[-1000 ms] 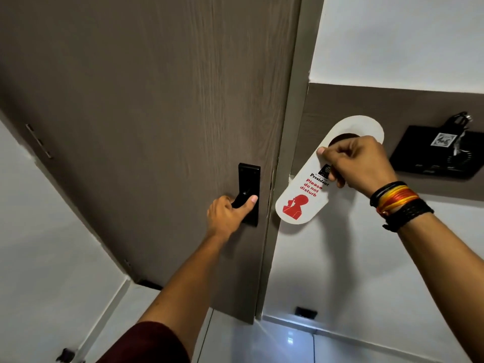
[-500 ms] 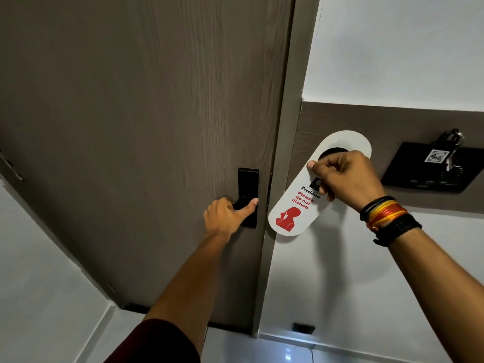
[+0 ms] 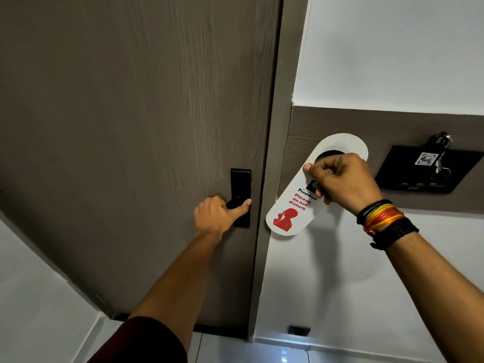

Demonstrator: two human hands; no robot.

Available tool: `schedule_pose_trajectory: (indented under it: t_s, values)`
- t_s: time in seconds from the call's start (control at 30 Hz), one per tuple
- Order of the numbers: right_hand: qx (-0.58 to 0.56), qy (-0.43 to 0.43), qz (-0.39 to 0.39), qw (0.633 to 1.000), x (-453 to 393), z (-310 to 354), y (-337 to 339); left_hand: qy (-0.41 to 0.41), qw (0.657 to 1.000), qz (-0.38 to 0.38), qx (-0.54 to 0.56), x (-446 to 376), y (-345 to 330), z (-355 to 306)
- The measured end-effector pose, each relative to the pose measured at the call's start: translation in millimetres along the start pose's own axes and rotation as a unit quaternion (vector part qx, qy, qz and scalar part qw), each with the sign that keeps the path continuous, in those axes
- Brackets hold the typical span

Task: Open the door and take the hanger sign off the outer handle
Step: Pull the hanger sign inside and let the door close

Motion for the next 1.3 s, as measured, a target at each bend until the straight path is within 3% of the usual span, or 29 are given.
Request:
schedule_pose_trajectory:
  t_s: [0.2, 0.4, 0.47, 0.57, 0.6, 0.67, 0.73, 0.83, 0.97, 1.03, 1.17, 1.3]
  values:
    - [0.007, 0.006, 0.012, 1.0, 8, 12, -7, -0.144, 0.968, 0.021, -0.205, -20, 38, -12]
    - [0.049, 0.013, 0.02, 0.998, 23, 31, -17, -0.142, 0.946, 0.063, -0.285, -9, 54, -27]
    - [0.057, 0.017, 0.022, 0.998, 24, 38, -19, -0.155, 0.945, 0.042, -0.285, 2, 63, -37]
    - [0.075, 0.024, 0.029, 0.996, 27, 47, -22, -0.21, 0.971, -0.055, -0.097, 31, 78, -51]
    - [0.081, 0.026, 0.03, 0.996, 27, 50, -24, -0.216, 0.975, -0.042, 0.008, 41, 82, -55]
    - [0.084, 0.03, 0.035, 0.995, 28, 56, -28, -0.196, 0.961, 0.068, 0.185, 56, 91, -63]
    - [0.083, 0.035, 0.033, 0.995, 29, 64, -32, -0.164, 0.934, 0.148, 0.282, 64, 98, -66]
    - [0.061, 0.047, 0.012, 0.997, 35, 75, -36, -0.15, 0.923, 0.138, 0.326, 67, 108, -65]
    - [-0.166, 0.014, -0.114, 0.979, 62, 60, -21, -0.122, 0.893, 0.15, 0.407, 66, 115, -67]
    - [-0.216, -0.038, -0.166, 0.961, 82, 36, -13, -0.118, 0.874, 0.155, 0.445, 65, 115, -72]
    - [-0.223, -0.157, -0.098, 0.957, 111, -8, -4, -0.116, 0.851, 0.187, 0.476, 75, 101, -101]
    - [-0.221, -0.153, -0.077, 0.96, 122, -34, 23, -0.116, 0.845, 0.235, 0.467, 95, 77, -139]
Point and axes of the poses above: each hand's wrist, its own x-axis away from the middle knuckle, its own y-axis out of the back of the hand, z = x × y, the point moved 1 cm from there along -x, towards the middle knuckle, and after that the axes turned 2 degrees about -z, right-handed, at the moved point
